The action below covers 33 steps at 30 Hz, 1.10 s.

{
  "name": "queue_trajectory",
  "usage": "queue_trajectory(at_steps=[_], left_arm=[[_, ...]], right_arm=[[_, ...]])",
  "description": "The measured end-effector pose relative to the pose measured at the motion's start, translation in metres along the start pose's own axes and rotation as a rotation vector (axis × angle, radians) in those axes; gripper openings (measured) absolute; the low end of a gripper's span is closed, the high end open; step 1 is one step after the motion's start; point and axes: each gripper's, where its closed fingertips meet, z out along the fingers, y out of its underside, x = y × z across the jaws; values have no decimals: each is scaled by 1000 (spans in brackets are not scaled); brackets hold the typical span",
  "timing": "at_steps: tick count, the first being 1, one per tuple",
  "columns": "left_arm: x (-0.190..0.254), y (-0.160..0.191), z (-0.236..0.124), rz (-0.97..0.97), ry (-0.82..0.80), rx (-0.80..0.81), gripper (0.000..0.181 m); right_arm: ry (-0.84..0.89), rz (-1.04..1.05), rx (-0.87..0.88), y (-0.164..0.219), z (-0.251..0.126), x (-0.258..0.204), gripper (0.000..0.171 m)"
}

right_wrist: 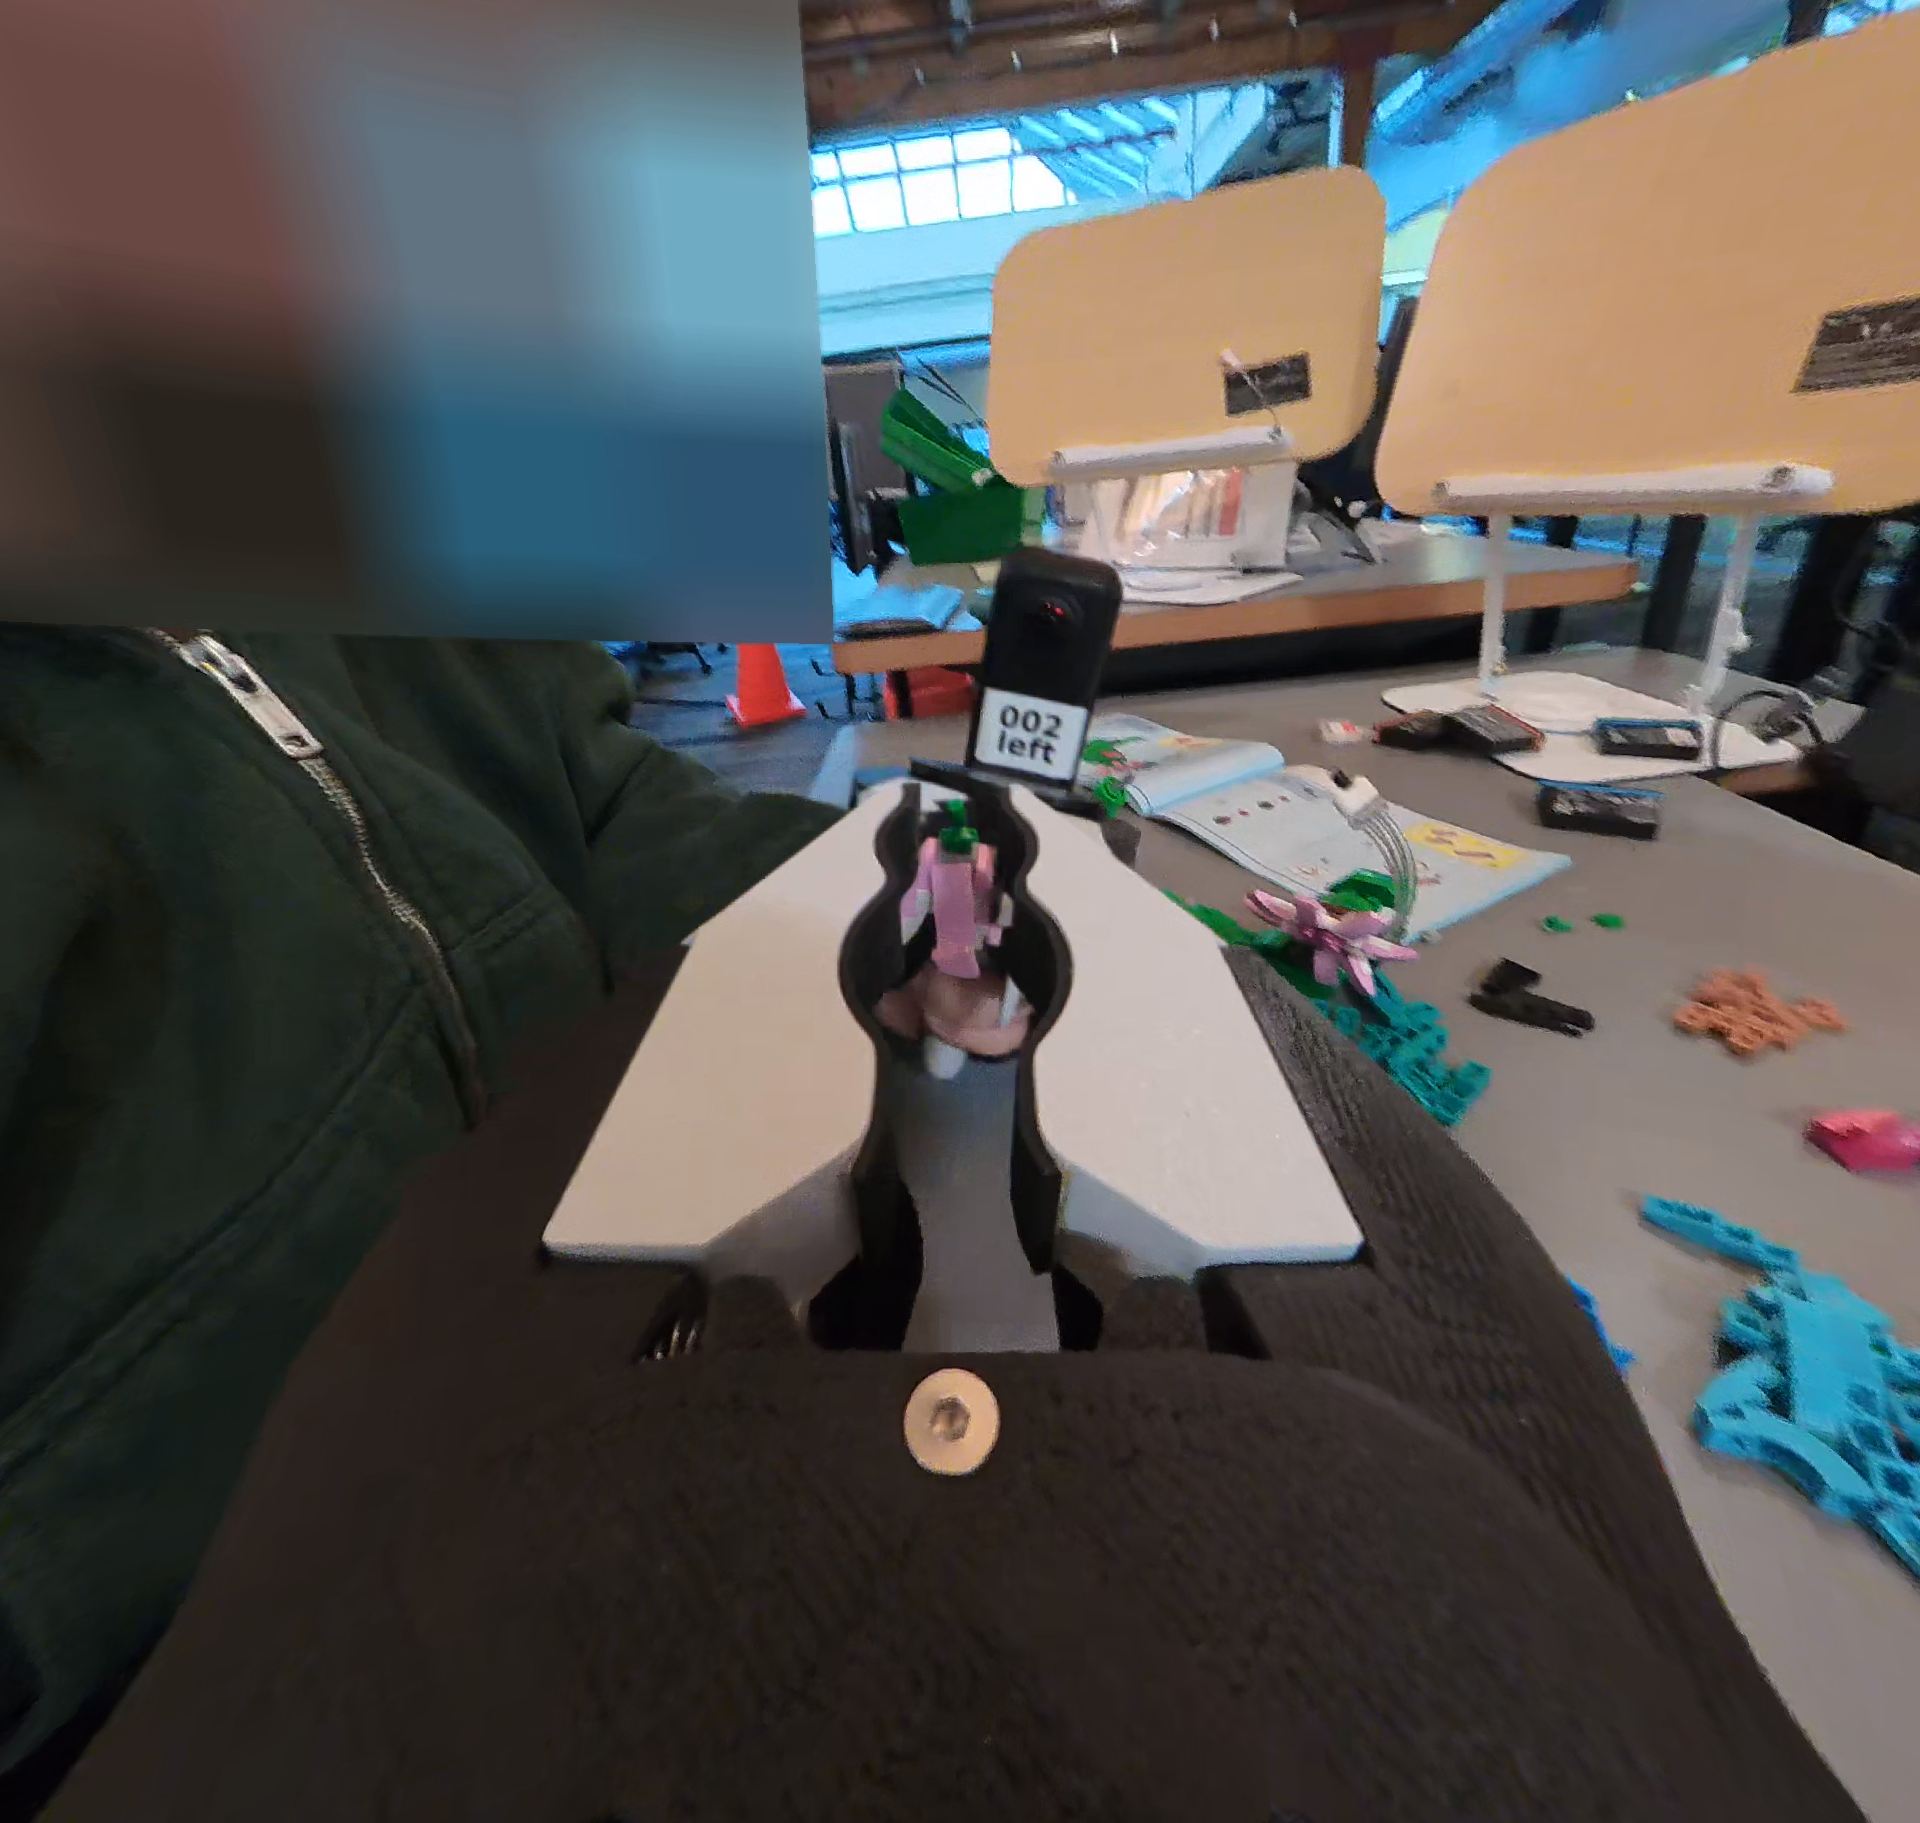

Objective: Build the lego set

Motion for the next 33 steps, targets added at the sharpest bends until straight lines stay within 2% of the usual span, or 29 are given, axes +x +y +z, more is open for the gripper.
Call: queue_trajectory(at_steps=[4, 17, 33], left_arm=[[0, 2, 1, 6, -3, -15, 18], [0, 4, 2, 16, -4, -29, 18], [-2, -4, -2, 38, -26, 20, 18]], right_arm=[[23, -23, -71, 6, 3, 0, 9], [-7, 22, -74, 8, 6, -3, 1], [-30, 225, 243, -6, 12, 2, 1]])
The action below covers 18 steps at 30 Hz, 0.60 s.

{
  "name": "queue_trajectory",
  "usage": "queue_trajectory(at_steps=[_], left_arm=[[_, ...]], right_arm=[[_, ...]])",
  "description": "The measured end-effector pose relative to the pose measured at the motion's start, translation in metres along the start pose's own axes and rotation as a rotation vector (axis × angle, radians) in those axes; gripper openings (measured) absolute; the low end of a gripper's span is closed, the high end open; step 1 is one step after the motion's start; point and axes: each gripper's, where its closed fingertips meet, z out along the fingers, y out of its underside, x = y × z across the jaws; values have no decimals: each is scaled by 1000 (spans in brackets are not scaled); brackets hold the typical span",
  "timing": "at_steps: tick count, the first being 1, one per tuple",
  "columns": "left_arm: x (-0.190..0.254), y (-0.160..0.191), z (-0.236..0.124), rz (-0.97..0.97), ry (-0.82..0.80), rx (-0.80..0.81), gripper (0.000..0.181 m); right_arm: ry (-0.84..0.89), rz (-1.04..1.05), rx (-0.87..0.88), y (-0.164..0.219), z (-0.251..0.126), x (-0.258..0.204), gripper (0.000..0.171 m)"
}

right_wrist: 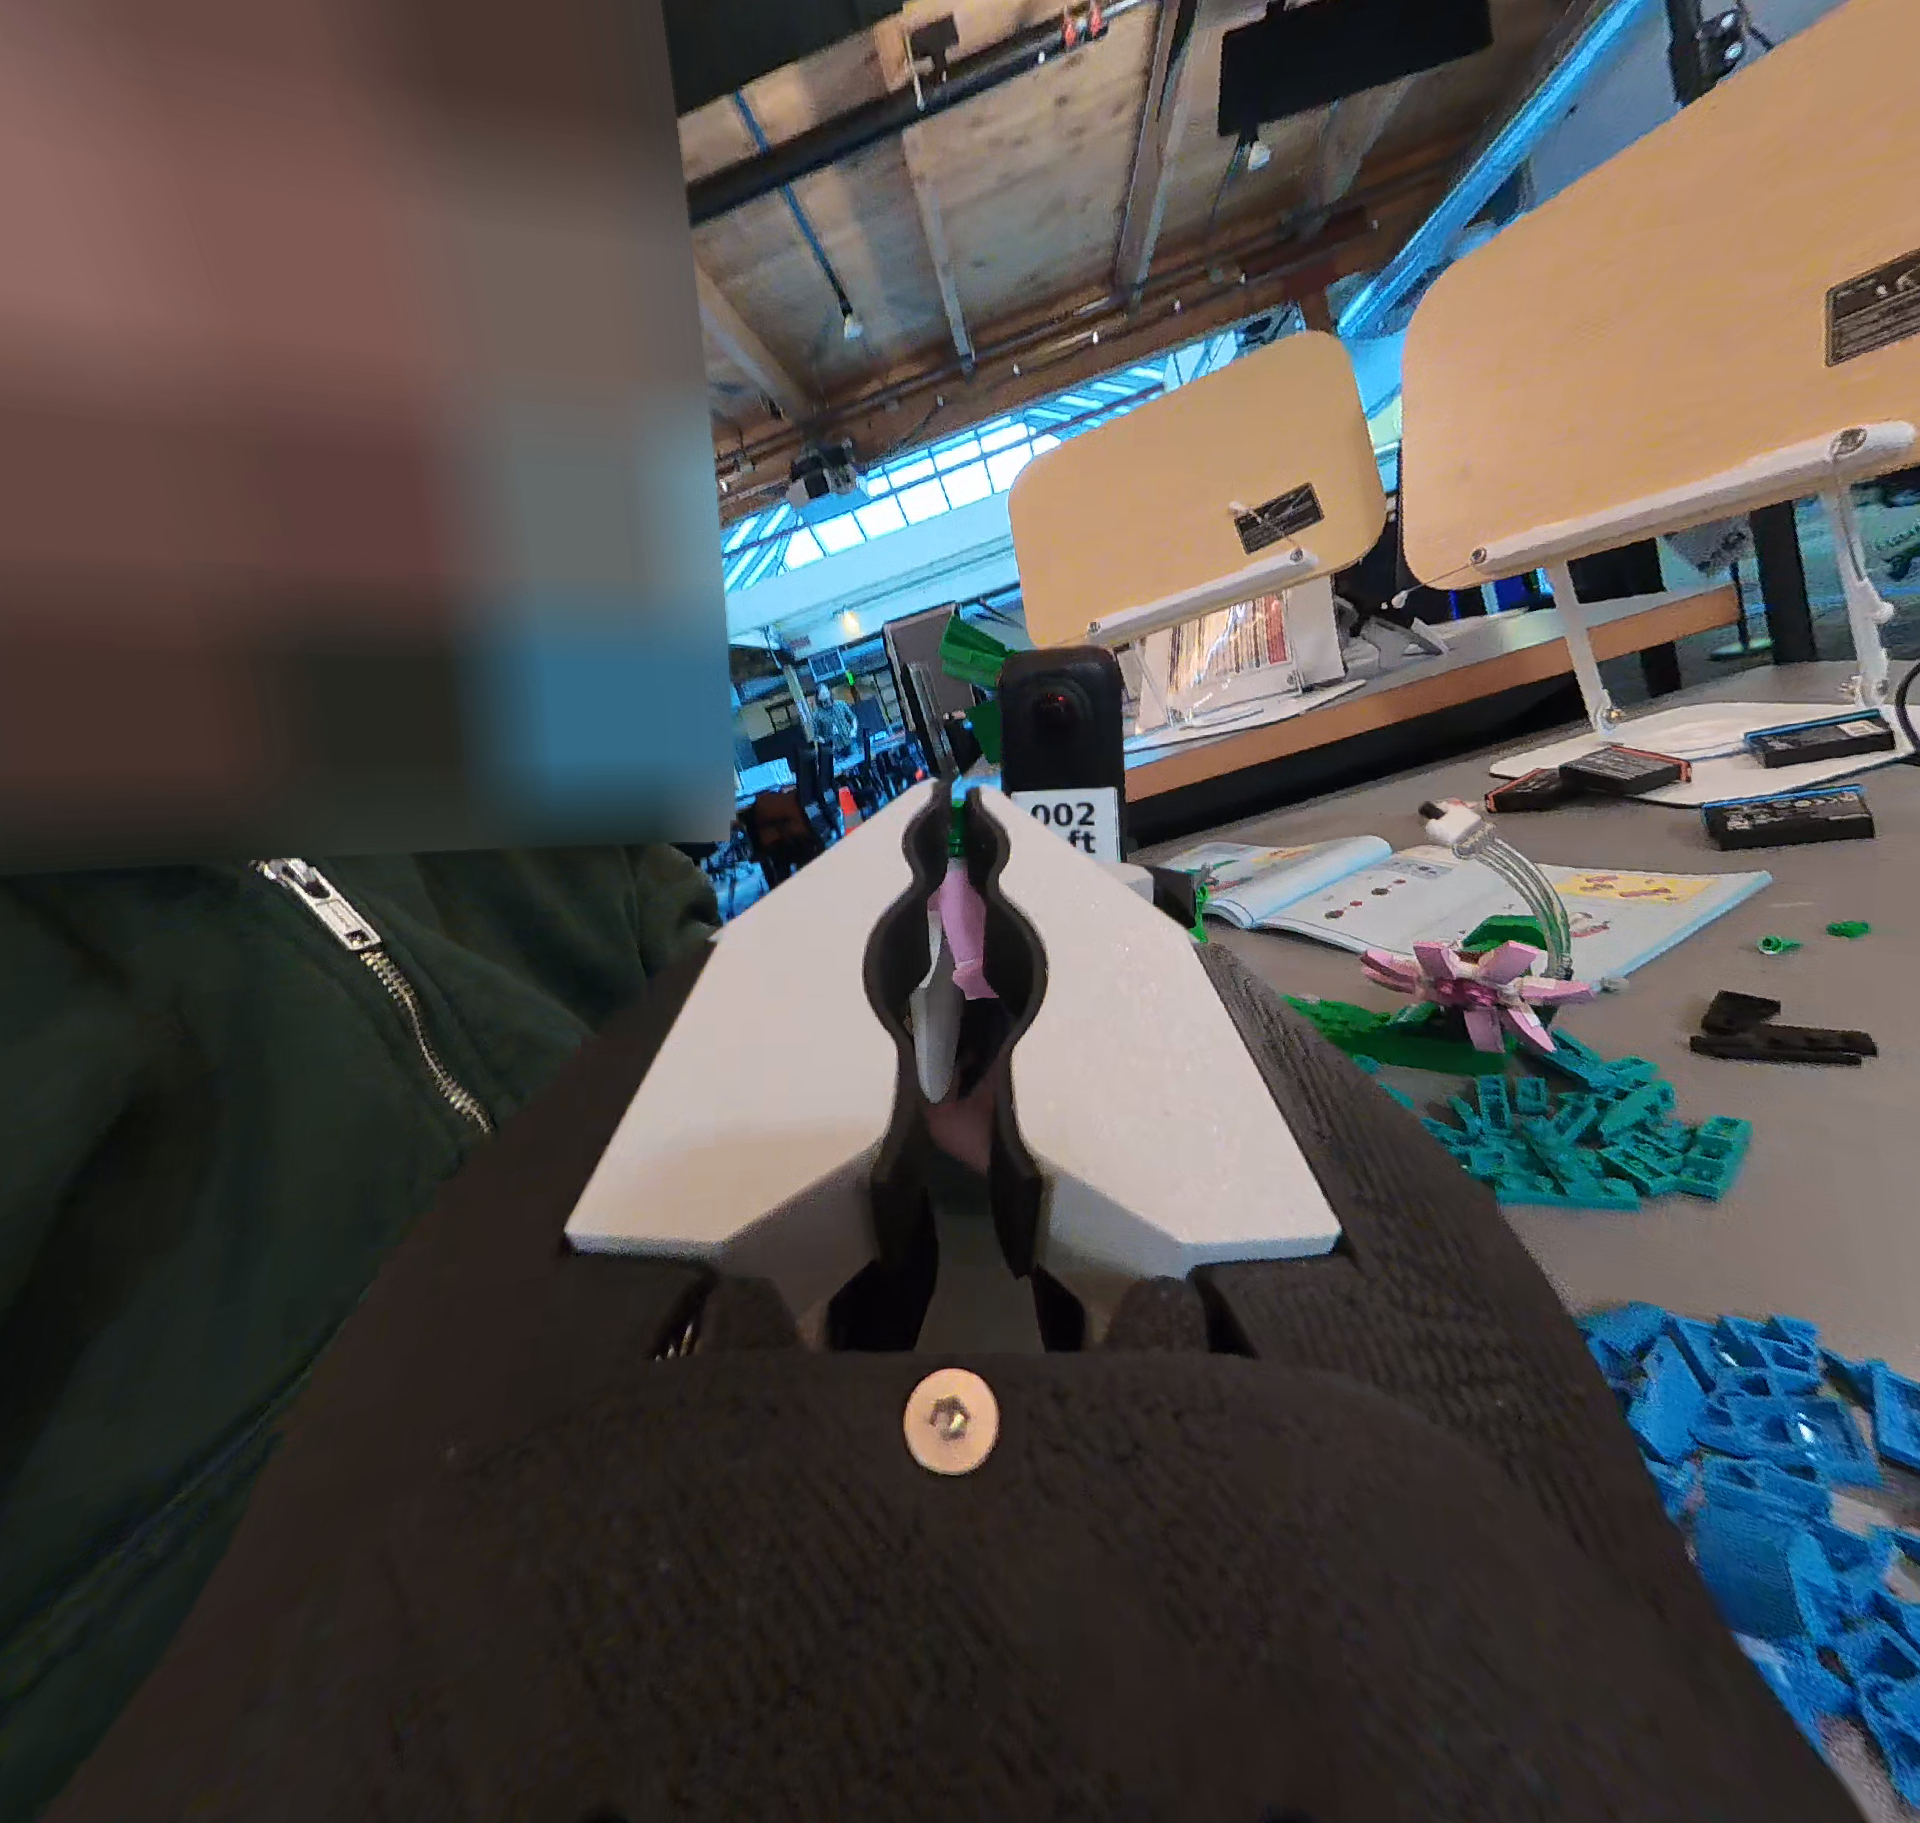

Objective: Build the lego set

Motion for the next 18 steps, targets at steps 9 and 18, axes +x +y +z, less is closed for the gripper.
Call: queue_trajectory(at_steps=[9, 18], left_arm=[[-3, -2, -2, -20, -8, 20, 18], [1, -1, -1, -11, 8, 19, 18]], right_arm=[[8, 59, 102, 0, 2, 5, 1], [-2, -73, 83, 2, 1, 2, 1]])
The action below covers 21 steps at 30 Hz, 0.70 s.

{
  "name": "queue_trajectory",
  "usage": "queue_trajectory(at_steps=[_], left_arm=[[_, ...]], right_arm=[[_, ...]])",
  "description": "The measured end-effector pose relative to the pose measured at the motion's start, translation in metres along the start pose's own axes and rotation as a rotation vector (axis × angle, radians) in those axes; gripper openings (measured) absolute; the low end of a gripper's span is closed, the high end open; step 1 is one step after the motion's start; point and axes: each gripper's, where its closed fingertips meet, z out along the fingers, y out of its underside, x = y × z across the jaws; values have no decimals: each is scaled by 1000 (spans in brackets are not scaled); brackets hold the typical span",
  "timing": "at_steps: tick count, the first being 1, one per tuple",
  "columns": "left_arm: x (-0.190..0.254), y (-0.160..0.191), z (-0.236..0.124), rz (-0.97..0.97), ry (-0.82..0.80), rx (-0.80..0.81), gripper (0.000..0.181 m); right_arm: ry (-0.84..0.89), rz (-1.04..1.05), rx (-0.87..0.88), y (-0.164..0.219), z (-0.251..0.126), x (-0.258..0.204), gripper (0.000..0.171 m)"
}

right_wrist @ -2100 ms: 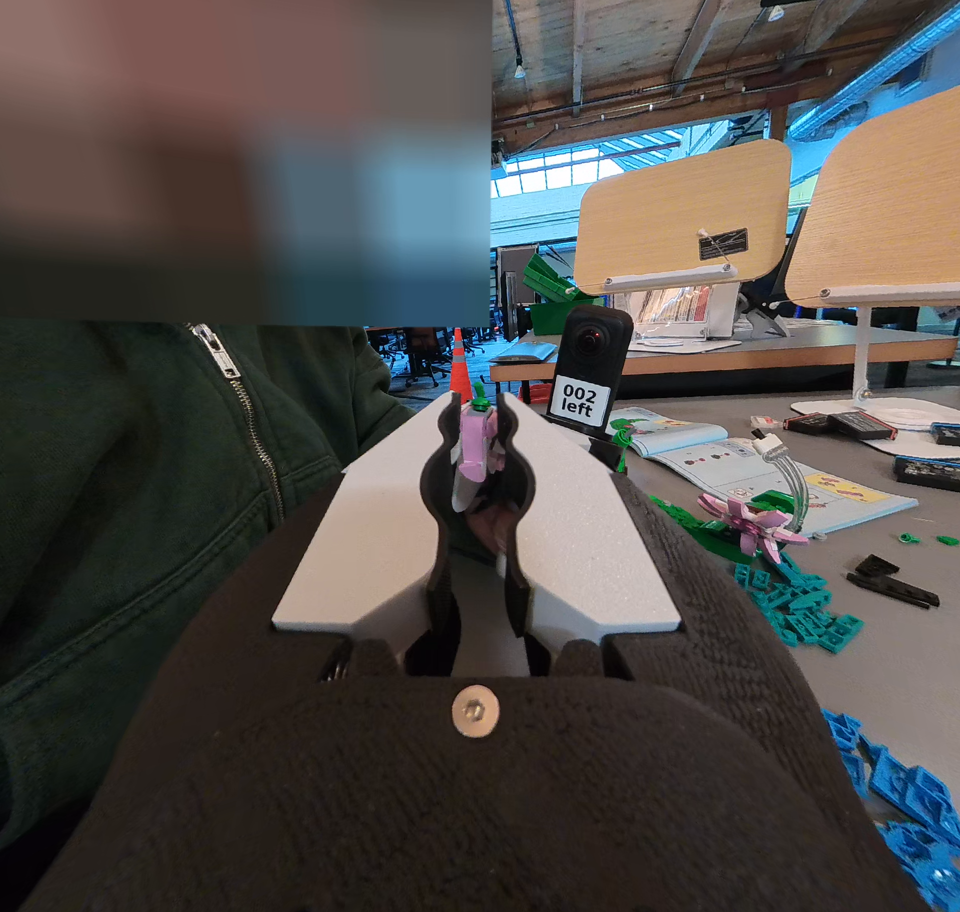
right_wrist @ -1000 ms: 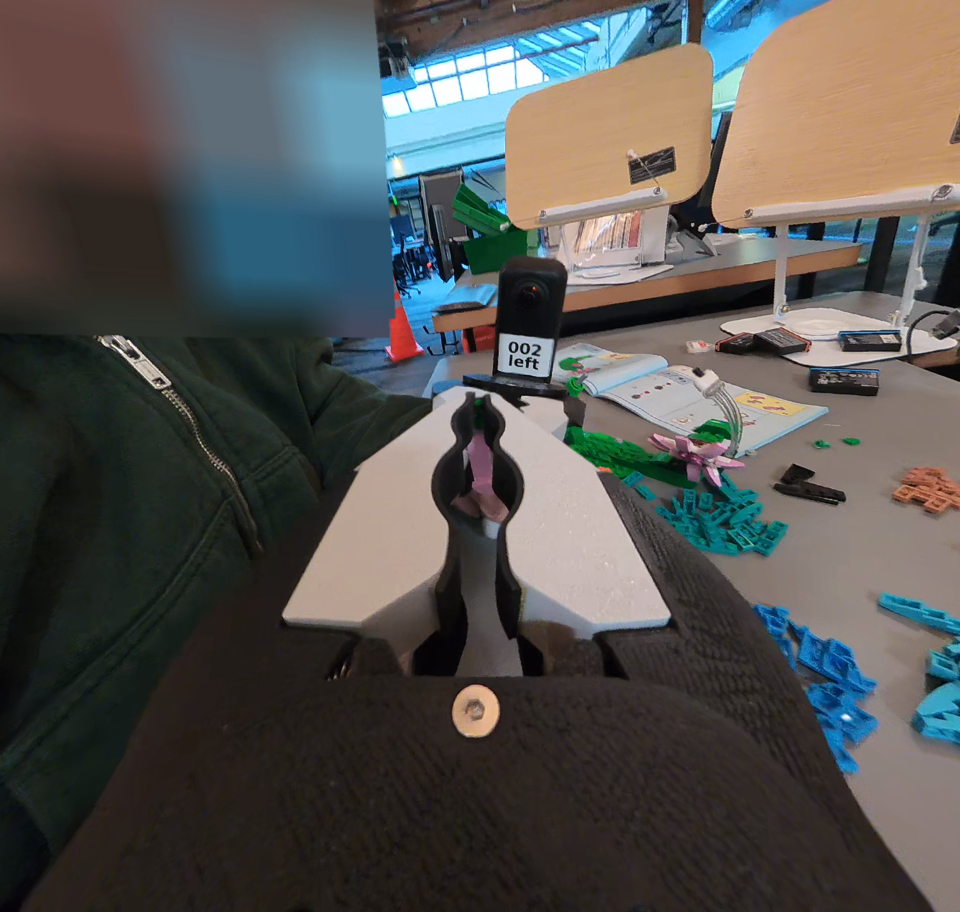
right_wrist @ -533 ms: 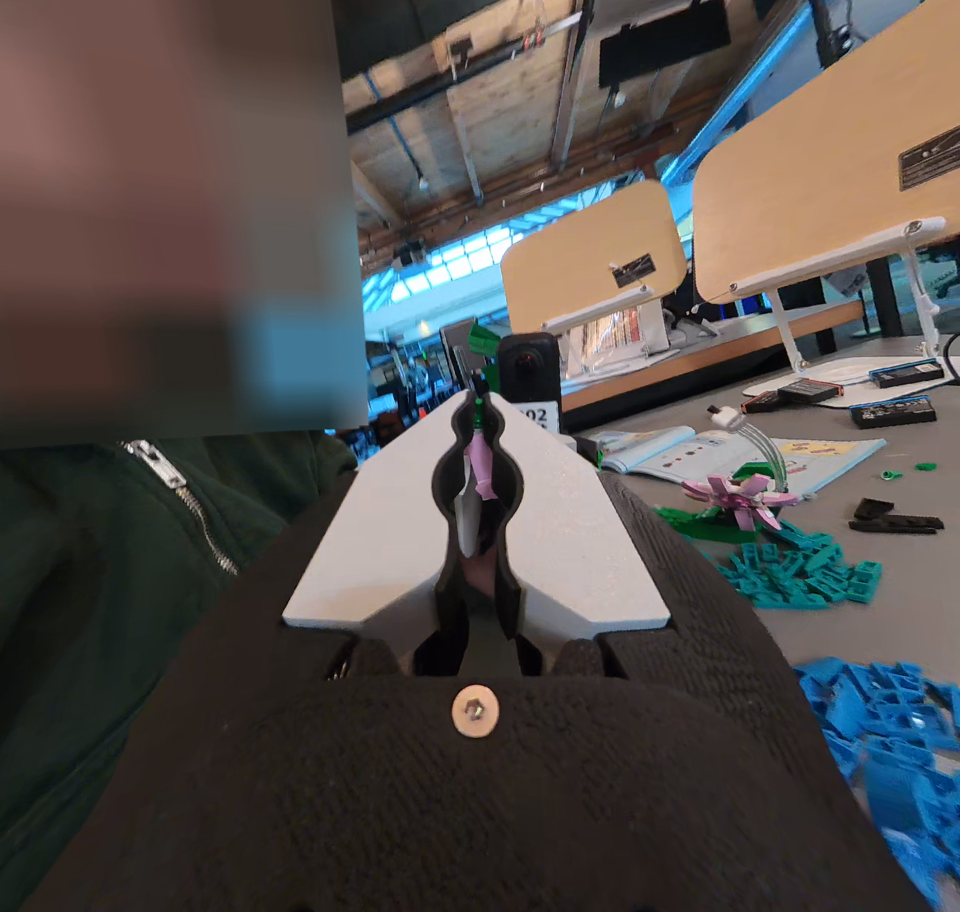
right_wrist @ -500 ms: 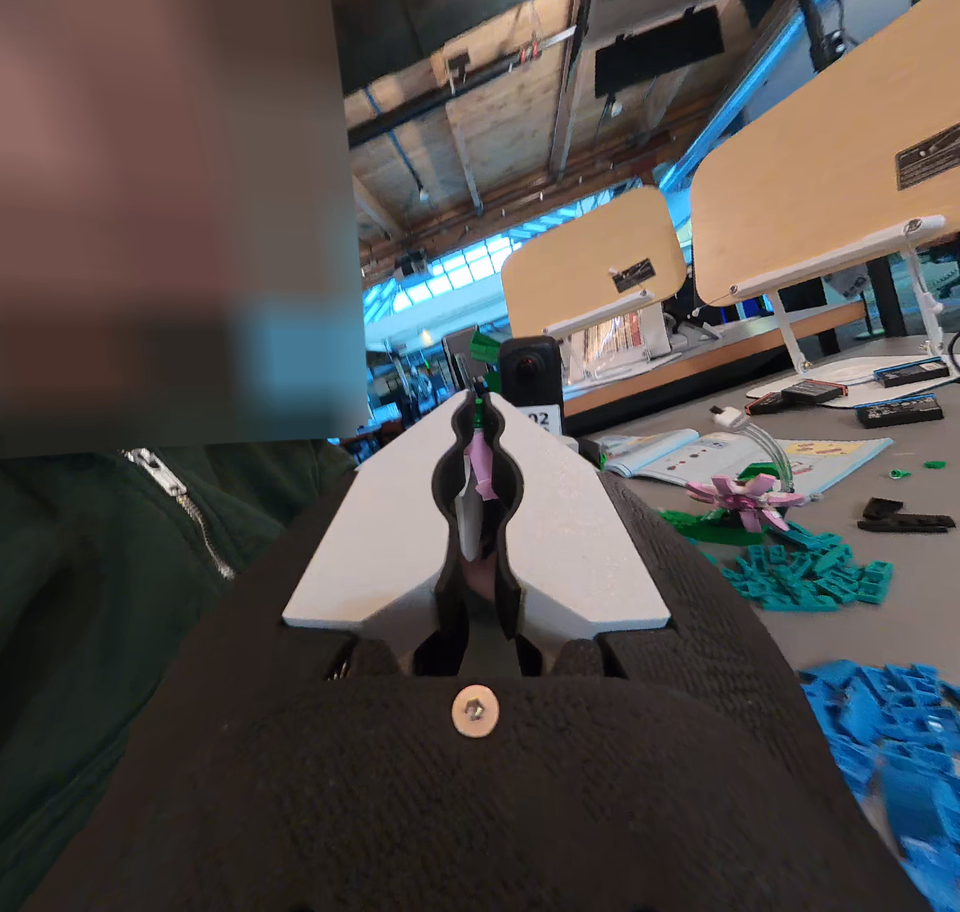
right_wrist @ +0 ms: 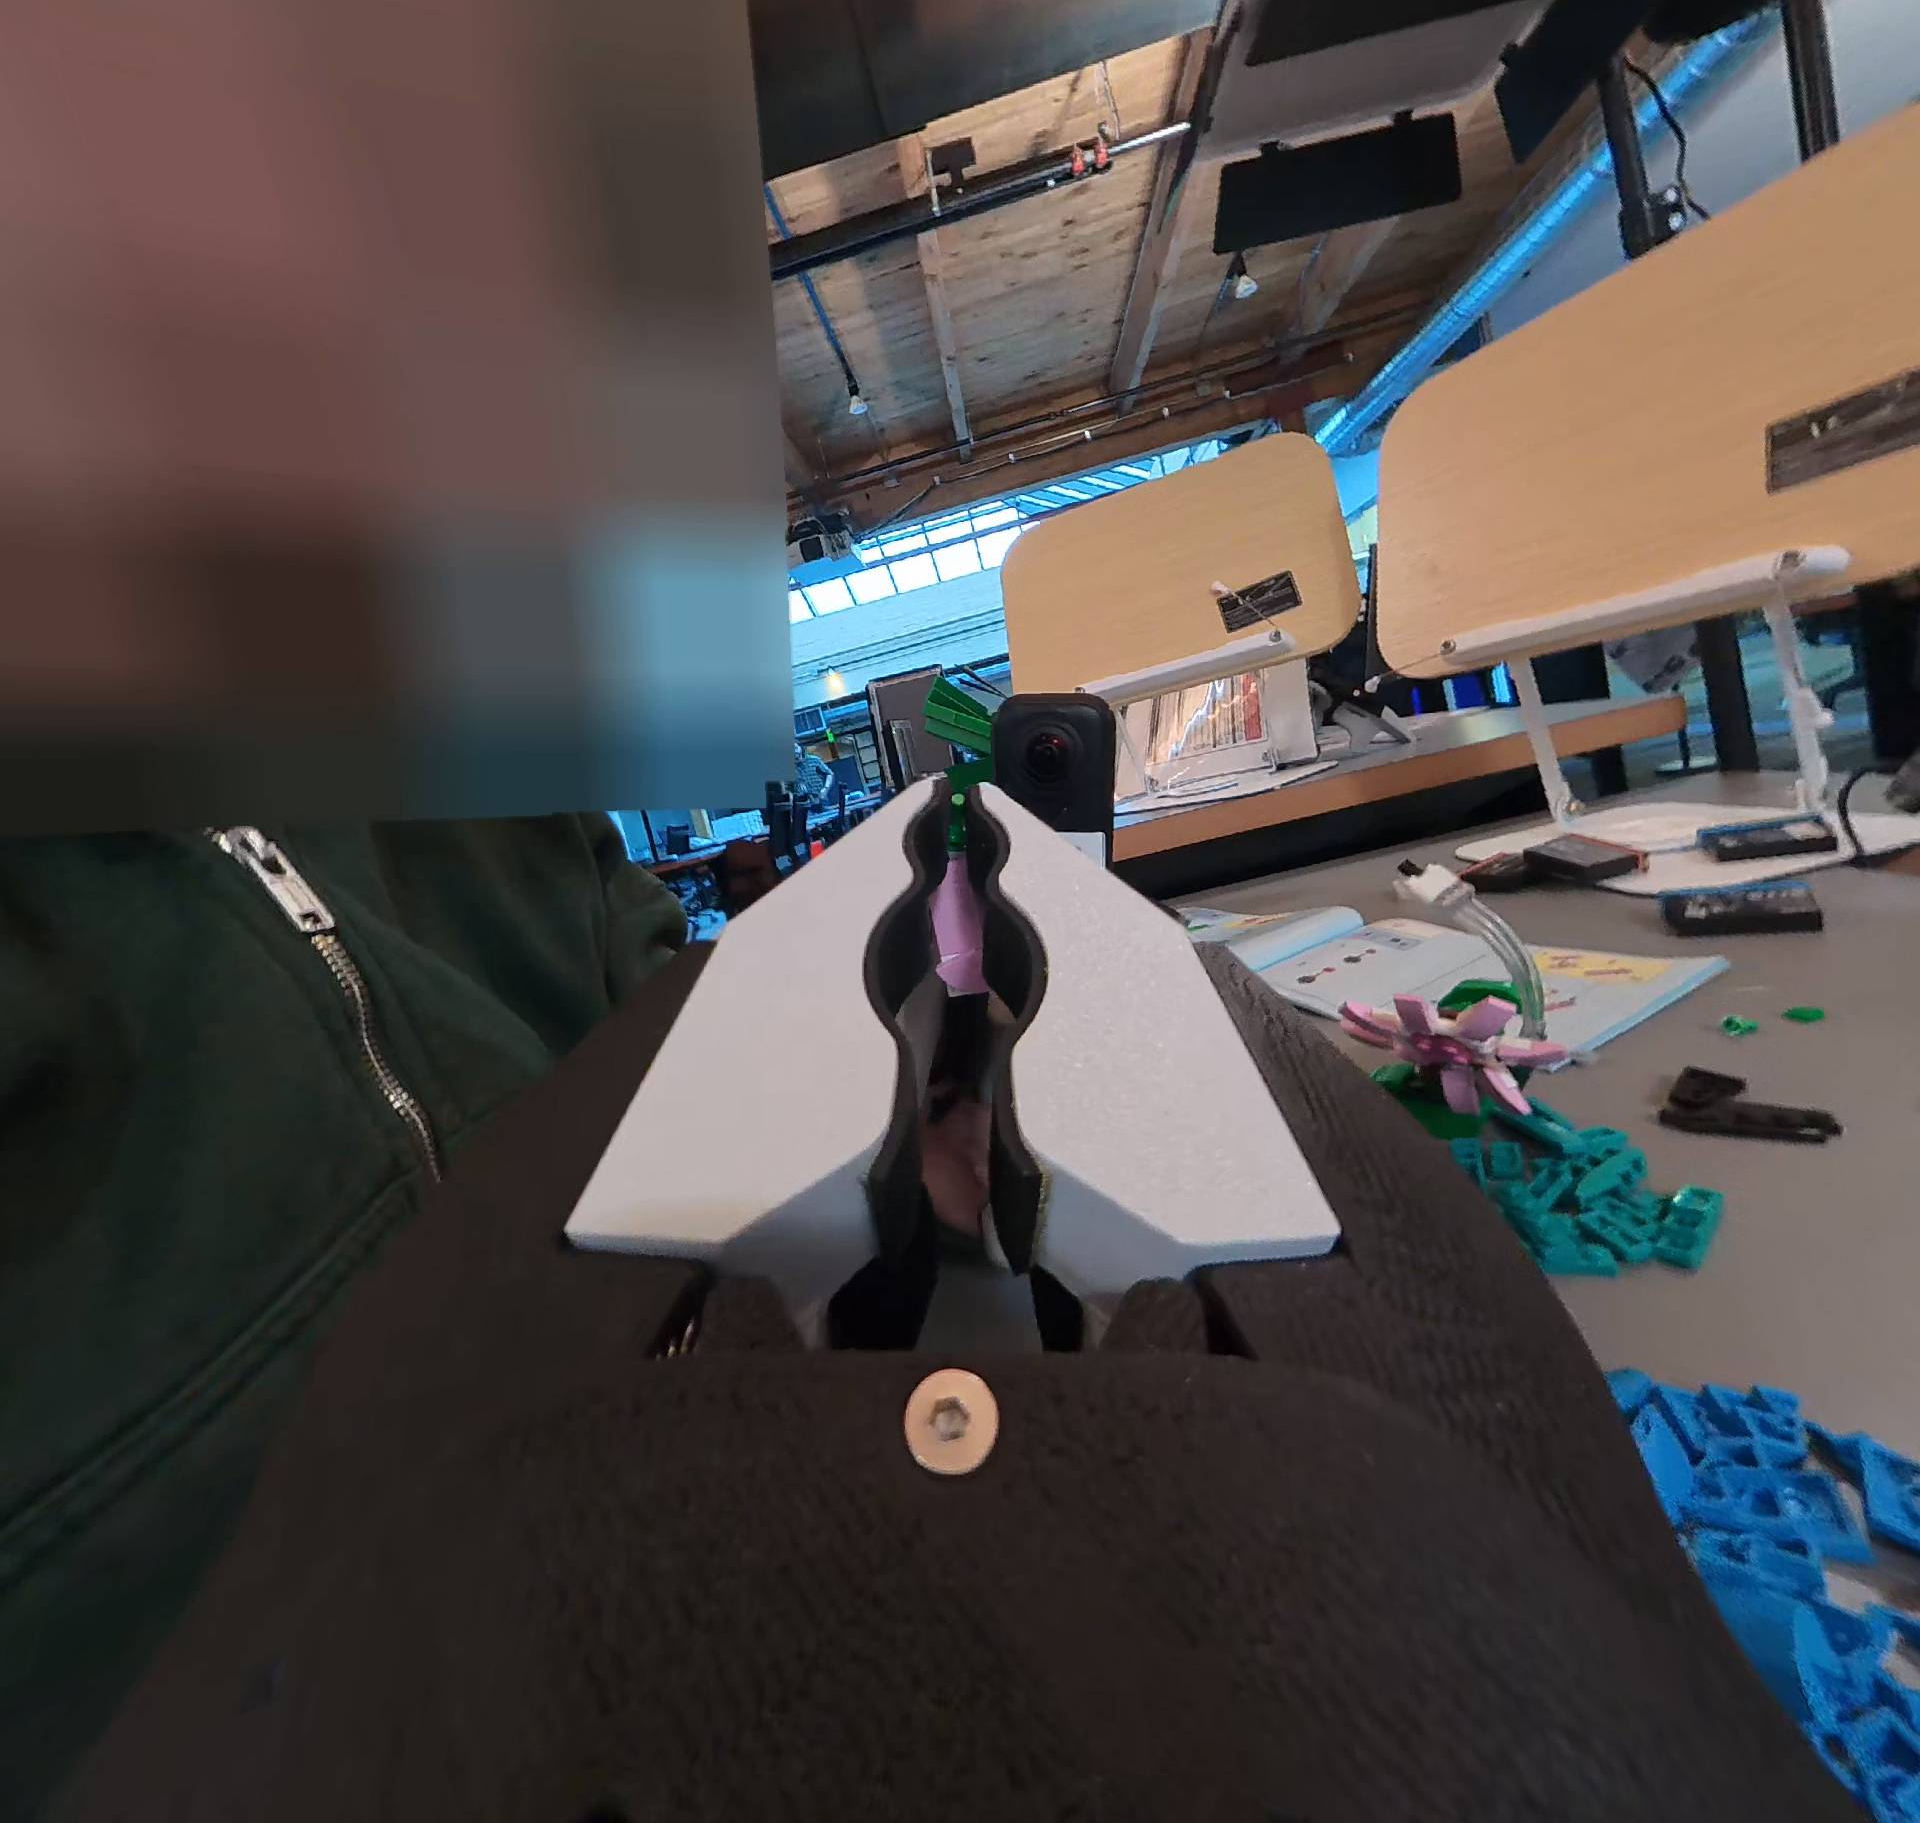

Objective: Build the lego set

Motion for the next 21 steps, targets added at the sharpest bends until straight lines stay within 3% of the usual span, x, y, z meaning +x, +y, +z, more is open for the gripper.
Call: queue_trajectory(at_steps=[9, 21], left_arm=[[3, 0, 0, -16, 30, 7, 18], [-2, 5, 0, -88, 42, 22, 18]], right_arm=[[15, -180, -41, 2, -2, -2, 1], [12, -193, -29, 4, -5, 1, 1]])
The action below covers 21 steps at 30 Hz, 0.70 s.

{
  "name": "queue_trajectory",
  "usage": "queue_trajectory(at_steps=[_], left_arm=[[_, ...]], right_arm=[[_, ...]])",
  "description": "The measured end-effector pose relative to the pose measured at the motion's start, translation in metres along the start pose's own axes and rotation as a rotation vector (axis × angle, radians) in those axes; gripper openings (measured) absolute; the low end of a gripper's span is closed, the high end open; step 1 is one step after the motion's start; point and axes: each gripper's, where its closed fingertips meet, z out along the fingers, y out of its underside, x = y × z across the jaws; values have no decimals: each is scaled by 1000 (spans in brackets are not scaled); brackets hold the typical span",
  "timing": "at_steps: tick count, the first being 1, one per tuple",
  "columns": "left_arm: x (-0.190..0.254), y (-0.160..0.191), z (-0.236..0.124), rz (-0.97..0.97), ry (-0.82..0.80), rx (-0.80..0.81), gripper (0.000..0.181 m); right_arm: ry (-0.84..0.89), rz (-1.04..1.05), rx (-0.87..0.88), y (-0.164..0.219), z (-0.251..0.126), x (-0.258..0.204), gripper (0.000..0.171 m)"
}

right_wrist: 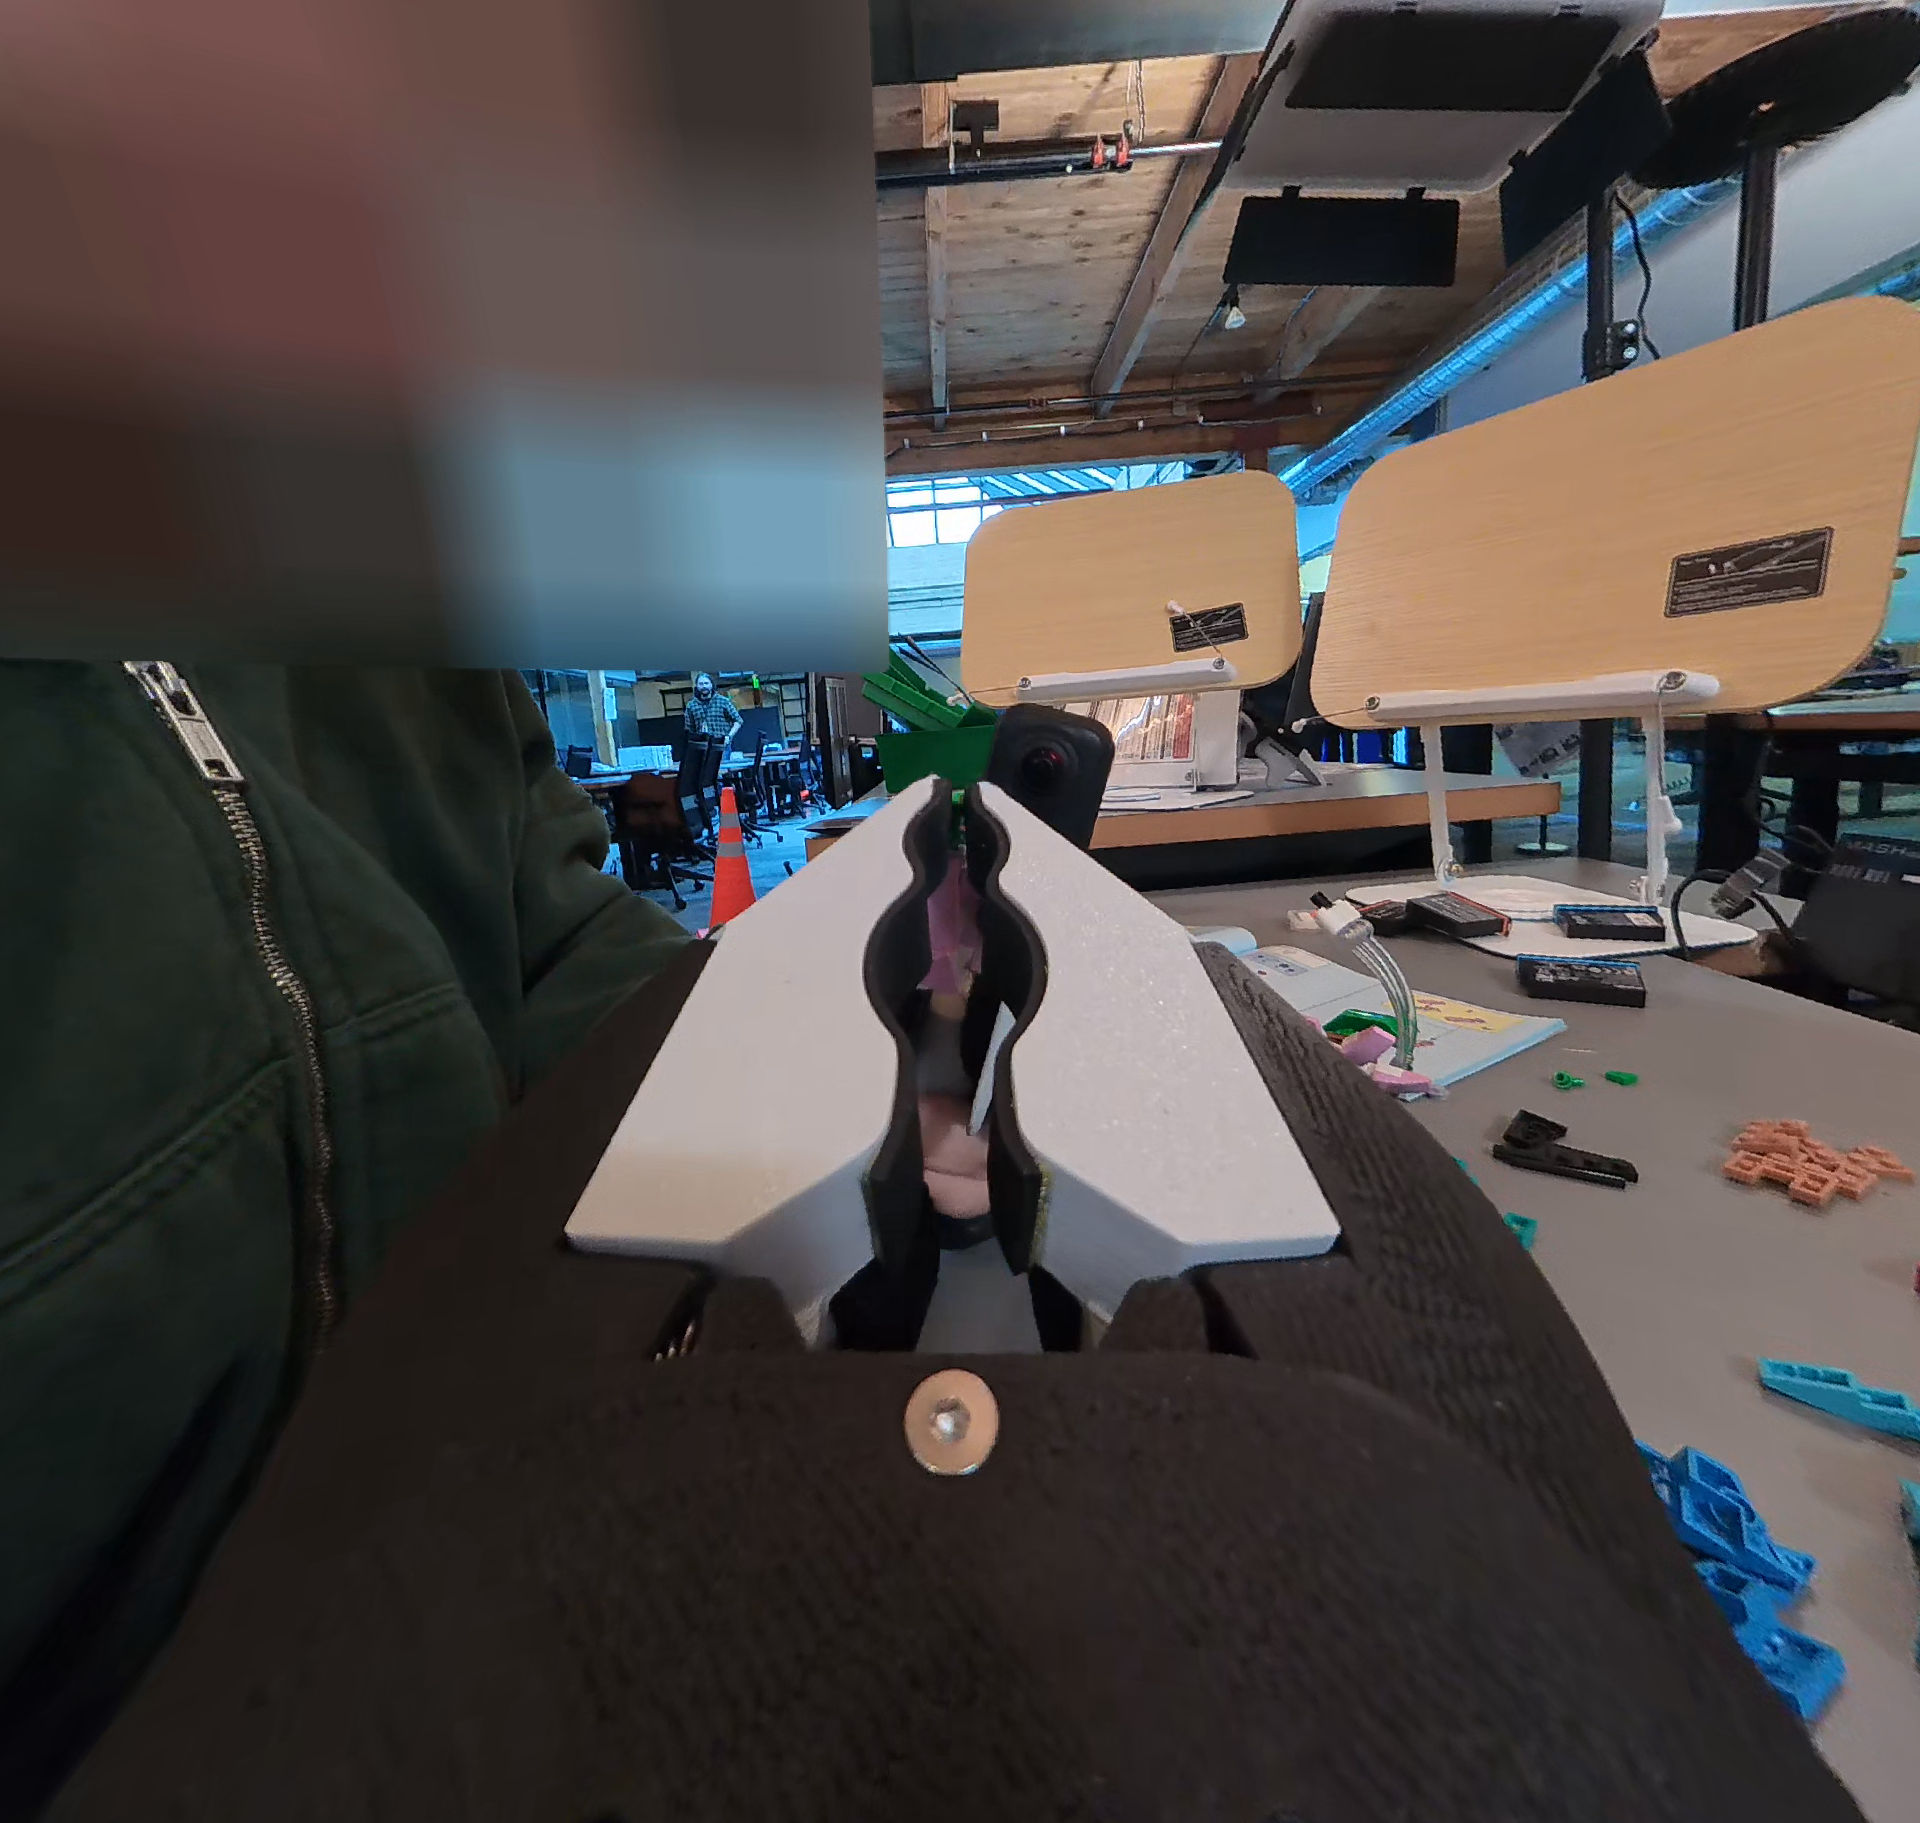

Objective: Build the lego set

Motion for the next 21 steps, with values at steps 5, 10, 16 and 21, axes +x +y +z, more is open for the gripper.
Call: queue_trajectory(at_steps=[5, 10, 16, 21], left_arm=[[-1, 0, -1, -19, 7, 13, 18], [-2, -1, -2, -36, 11, 23, 18], [-5, -2, -3, -57, 2, 32, 18], [-8, -1, -4, -46, -19, 22, 18]], right_arm=[[-2, -6, 28, 0, -1, 0, 1], [5, -42, 39, 0, 0, 0, 1], [12, 1, 43, 0, -1, 1, 1], [0, 89, 37, 2, -2, 3, 1]])
